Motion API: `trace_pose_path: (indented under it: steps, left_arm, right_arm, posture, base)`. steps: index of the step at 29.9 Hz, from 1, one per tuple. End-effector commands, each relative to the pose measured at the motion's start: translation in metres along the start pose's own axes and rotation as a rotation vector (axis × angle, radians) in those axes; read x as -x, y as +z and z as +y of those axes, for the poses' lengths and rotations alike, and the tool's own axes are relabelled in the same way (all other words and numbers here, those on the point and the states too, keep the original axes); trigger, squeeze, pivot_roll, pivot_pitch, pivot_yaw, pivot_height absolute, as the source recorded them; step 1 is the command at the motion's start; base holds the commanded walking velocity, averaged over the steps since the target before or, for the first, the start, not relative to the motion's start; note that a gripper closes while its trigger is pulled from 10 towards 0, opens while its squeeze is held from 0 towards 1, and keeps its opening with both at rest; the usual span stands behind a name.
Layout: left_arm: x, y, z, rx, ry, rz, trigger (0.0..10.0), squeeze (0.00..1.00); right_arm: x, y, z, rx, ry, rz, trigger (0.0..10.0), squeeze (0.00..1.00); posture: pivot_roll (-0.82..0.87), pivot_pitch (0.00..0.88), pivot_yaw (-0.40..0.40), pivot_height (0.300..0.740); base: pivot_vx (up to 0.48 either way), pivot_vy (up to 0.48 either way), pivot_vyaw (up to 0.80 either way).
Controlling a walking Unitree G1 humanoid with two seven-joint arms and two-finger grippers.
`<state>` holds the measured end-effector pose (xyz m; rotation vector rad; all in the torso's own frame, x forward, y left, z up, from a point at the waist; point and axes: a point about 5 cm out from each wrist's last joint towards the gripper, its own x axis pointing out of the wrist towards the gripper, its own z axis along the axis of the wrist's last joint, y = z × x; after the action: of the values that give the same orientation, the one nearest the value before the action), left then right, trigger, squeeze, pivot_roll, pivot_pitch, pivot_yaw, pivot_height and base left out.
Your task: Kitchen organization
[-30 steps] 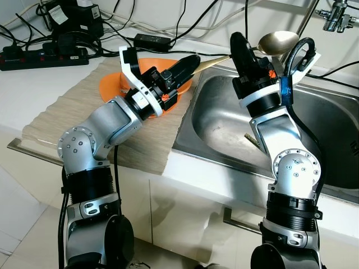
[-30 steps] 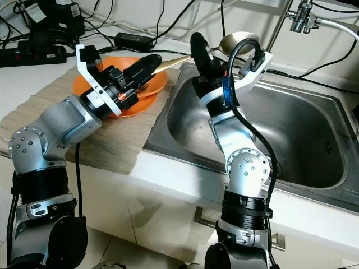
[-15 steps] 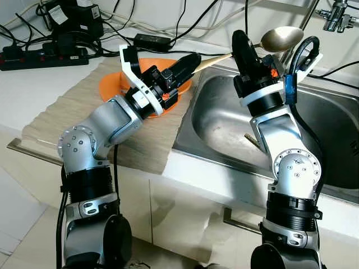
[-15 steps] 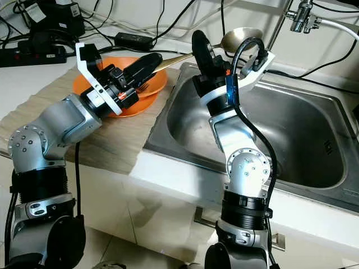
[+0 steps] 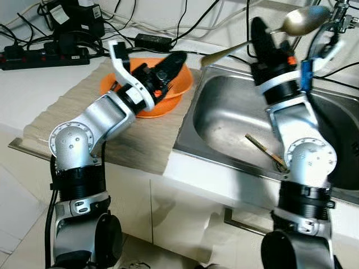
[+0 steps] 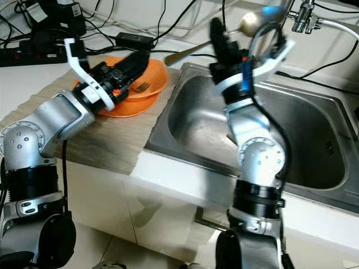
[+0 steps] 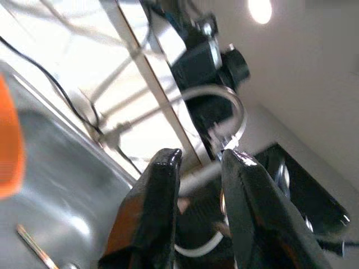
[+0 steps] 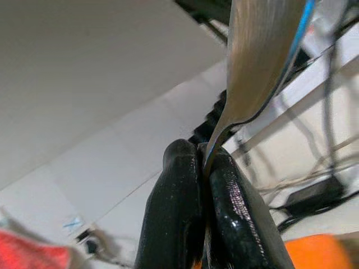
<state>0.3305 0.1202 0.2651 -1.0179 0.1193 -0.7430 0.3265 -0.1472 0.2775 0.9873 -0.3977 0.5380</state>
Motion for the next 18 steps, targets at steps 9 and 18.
trace_pose_path:
  steps: [9, 18]
  left_arm:
    - [0.021, 0.012, -0.012, -0.701, -0.02, 0.121, 10.0, 0.0]
    - [0.023, -0.024, -0.012, -1.136, -0.075, 0.375, 10.0, 0.0]
  right_arm:
    - [-0.026, 0.017, -0.047, 1.001, -0.109, 0.332, 9.1, 0.0]
    - [0.0, -0.022, -0.119, 1.508, -0.125, 0.872, 10.0, 0.0]
  posture:
    - [0.03, 0.0, -0.07, 0.74]
    - [0.06, 0.0, -0.079, 0.74]
  base:
    - [0.0, 0.0, 0.0]
    - [0.0, 0.0, 0.0]
